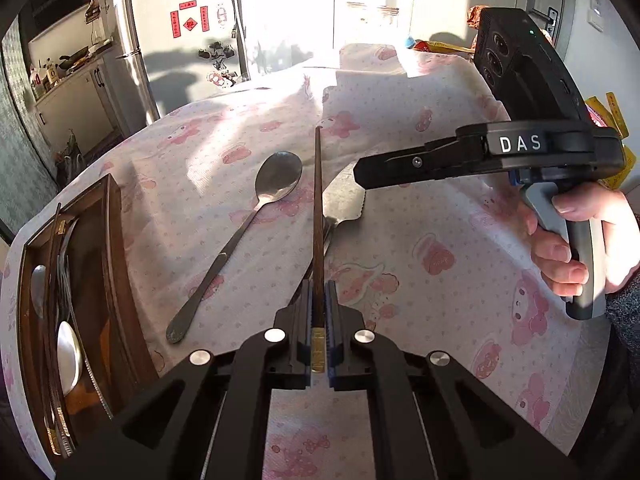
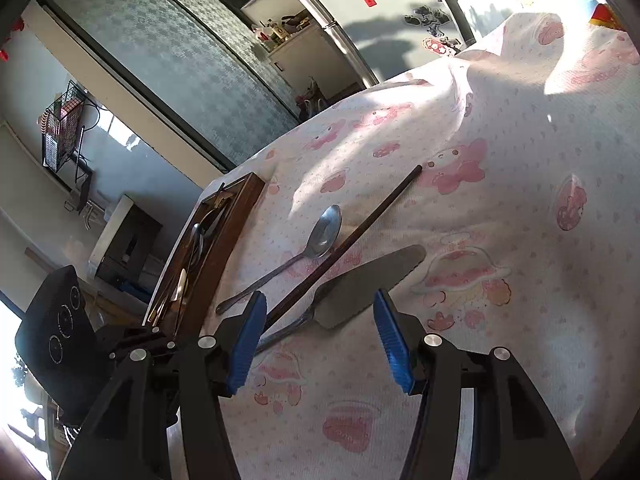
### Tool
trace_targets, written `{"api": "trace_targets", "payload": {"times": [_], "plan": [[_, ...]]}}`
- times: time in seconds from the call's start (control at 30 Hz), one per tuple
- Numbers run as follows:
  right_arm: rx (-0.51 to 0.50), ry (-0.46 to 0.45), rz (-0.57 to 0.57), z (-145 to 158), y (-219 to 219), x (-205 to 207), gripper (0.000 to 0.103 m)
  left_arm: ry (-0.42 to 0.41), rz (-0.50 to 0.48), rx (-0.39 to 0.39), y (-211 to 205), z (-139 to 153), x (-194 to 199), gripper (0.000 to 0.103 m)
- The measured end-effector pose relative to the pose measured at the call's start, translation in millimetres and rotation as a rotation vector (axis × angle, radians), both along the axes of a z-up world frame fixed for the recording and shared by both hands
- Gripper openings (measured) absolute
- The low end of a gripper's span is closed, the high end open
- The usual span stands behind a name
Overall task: Organize utensils
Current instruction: 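Close the left tool on the last chopstick and lift it, then carry the chopstick into the tray and open the left tool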
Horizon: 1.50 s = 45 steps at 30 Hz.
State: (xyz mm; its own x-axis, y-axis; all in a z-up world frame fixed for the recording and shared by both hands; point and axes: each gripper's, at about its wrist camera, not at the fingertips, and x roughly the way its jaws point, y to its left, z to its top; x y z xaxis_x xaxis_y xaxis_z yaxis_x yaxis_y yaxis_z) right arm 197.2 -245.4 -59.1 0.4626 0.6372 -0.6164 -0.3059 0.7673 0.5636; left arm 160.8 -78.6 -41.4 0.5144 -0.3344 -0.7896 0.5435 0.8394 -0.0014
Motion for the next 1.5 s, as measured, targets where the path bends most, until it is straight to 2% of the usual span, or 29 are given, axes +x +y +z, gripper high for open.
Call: {"api": "trace_targets", "payload": {"times": [0.43,0.63,0.8,0.83,0.9,0.93,1.07,1.27,1.5], "plan": [[0.01,0.019,0.002,-3,2,0,0.056,-0.042,-0.082,-0.011,-32,17,-22,0.007],[0.061,0.061,-0.009,-10,-3,4,0.057,-0.051,-0.109,-0.041,-34,22,-30,0.007],[0.05,0.054,-0.012,-9,-2,5,0.057,-0.057,-0.124,-0.031,-36,22,-34,0.007],[0.039,0.046,-0.015,-8,-1,4,0.056,-0.056,-0.125,-0.029,-36,22,-34,0.007],[0.023,0.039,-0.02,-7,0,3,0.043,-0.056,-0.122,-0.026,-35,21,-33,0.007],[0.023,0.041,-0.02,-8,0,3,0.043,-0.055,-0.122,-0.025,-35,21,-33,0.007],[0.005,0.03,-0.022,-9,0,3,0.029,-0.053,-0.118,-0.016,-31,17,-33,0.007],[-0.003,0.004,-0.005,-1,9,6,0.023,-0.058,-0.117,-0.025,-23,13,-34,0.007],[-0.02,-0.01,0.022,10,38,8,0.023,-0.077,-0.094,-0.055,7,17,-38,0.007]]}}
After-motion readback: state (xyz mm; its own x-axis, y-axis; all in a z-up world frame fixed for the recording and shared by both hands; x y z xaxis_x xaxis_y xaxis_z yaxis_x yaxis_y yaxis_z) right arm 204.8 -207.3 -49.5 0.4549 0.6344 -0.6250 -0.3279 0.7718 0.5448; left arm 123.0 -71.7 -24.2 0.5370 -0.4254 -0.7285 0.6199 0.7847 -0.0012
